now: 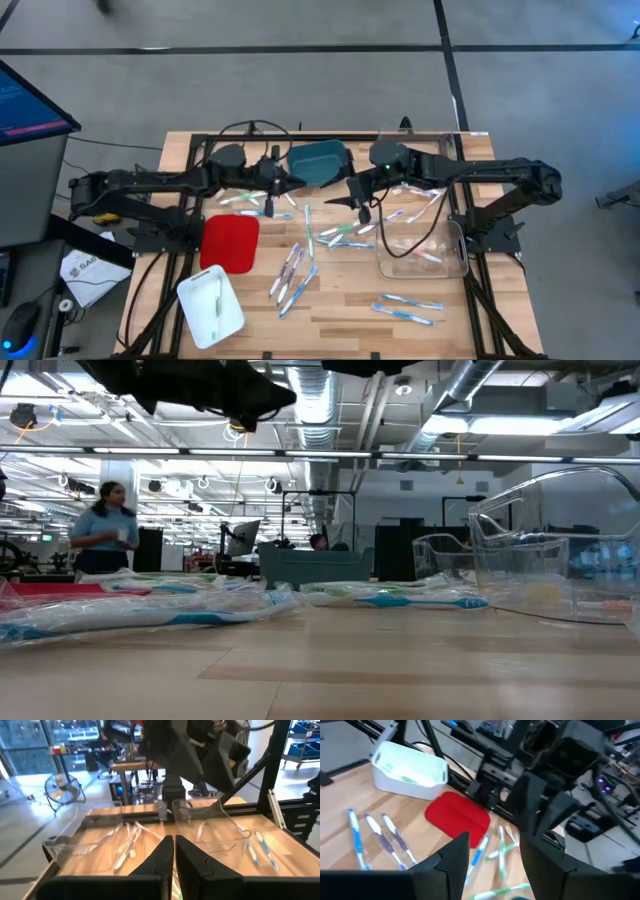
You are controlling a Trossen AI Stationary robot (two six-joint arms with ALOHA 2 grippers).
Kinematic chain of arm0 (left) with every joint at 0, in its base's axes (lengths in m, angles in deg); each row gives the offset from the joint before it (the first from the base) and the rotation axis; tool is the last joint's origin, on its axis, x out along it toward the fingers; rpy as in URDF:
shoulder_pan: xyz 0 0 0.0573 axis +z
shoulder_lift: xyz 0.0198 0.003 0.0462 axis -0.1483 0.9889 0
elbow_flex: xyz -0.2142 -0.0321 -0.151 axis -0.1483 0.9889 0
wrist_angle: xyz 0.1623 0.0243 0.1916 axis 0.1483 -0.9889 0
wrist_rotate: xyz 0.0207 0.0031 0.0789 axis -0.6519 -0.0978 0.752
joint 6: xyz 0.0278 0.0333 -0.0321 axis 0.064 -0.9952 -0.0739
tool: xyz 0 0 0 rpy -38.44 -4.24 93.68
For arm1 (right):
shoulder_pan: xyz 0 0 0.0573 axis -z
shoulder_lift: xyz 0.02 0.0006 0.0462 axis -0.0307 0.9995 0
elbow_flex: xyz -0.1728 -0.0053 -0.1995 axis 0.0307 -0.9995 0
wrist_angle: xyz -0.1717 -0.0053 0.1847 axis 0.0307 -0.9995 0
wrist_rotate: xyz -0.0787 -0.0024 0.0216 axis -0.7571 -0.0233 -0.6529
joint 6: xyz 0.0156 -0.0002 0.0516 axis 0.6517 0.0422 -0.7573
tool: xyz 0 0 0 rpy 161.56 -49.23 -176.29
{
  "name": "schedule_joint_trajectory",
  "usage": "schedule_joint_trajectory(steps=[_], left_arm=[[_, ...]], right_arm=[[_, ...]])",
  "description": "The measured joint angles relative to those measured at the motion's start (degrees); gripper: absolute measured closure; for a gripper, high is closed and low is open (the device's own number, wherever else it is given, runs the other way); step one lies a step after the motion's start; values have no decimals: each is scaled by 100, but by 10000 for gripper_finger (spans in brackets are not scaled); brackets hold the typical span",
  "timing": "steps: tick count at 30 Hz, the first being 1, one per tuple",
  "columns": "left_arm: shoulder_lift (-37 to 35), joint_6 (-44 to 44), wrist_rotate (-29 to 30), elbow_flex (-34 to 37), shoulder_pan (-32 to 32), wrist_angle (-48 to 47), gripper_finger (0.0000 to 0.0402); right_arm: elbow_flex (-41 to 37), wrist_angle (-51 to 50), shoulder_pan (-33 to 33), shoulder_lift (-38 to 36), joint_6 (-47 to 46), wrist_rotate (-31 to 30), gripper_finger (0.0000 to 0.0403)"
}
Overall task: Pick & Place Toothbrushes
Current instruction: Put the purple toothbrush into the top transparent bin
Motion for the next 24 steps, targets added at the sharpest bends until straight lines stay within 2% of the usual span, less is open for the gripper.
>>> schedule_joint_trajectory(steps=[5, 10, 20, 22, 24], left_arm=[[342, -39, 19, -202, 57, -167, 389], [362, 114, 136, -555, 54, -1200, 389], [366, 809, 1318, -1264, 93, -3430, 389], [366, 1056, 1305, -1335, 93, -3558, 389], [367, 1098, 1043, -1359, 84, -3548, 389]], right_arm=[[0, -58, 175, 0, -85, -15, 237], [0, -404, 264, -1, -246, -18, 234], [0, -775, 264, -2, -310, -59, 236], [0, -779, 269, -2, -310, -59, 235], [0, -804, 290, -2, -310, -61, 233]])
